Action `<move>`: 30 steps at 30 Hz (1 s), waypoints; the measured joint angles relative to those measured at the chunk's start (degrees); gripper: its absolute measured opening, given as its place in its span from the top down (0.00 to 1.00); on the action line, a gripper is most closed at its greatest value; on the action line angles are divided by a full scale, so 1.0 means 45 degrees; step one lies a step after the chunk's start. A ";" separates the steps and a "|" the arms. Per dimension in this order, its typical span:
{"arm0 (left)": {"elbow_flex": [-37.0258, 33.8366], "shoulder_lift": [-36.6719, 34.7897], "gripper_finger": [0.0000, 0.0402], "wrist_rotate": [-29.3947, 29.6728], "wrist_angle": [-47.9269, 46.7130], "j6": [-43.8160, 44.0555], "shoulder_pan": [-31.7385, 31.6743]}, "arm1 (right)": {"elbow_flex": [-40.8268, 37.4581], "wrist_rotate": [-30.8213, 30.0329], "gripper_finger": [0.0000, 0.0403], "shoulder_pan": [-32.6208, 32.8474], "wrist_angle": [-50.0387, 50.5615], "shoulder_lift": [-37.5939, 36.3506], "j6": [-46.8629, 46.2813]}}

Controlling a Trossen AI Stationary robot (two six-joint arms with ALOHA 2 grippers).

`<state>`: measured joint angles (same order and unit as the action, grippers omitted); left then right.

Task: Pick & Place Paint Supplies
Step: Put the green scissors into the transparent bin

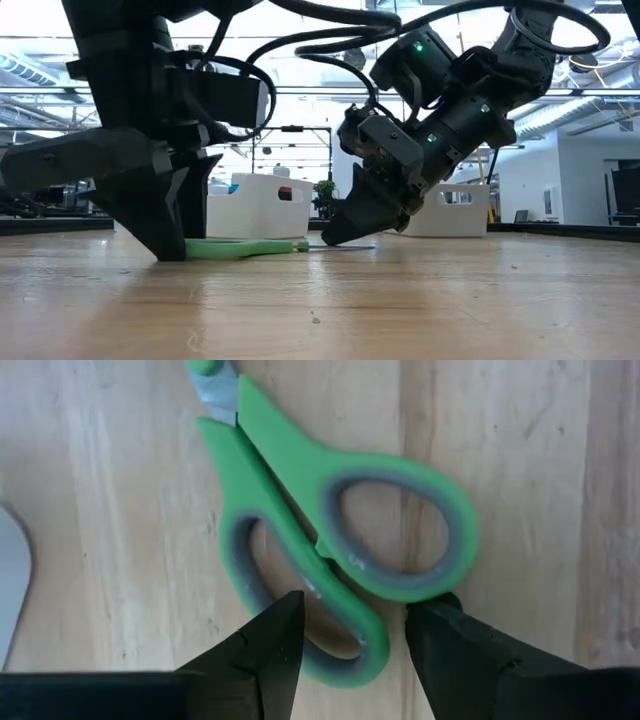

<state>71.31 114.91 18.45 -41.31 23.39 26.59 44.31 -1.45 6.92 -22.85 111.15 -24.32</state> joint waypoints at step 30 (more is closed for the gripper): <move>-0.1529 -0.0253 0.87 -0.0152 0.1455 0.0496 -0.0434 | -0.0015 0.0094 1.00 0.0585 -0.2256 -0.0445 0.1087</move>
<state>64.43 113.77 17.77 -34.76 25.62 24.64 44.25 -1.03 9.55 -33.00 109.15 -19.43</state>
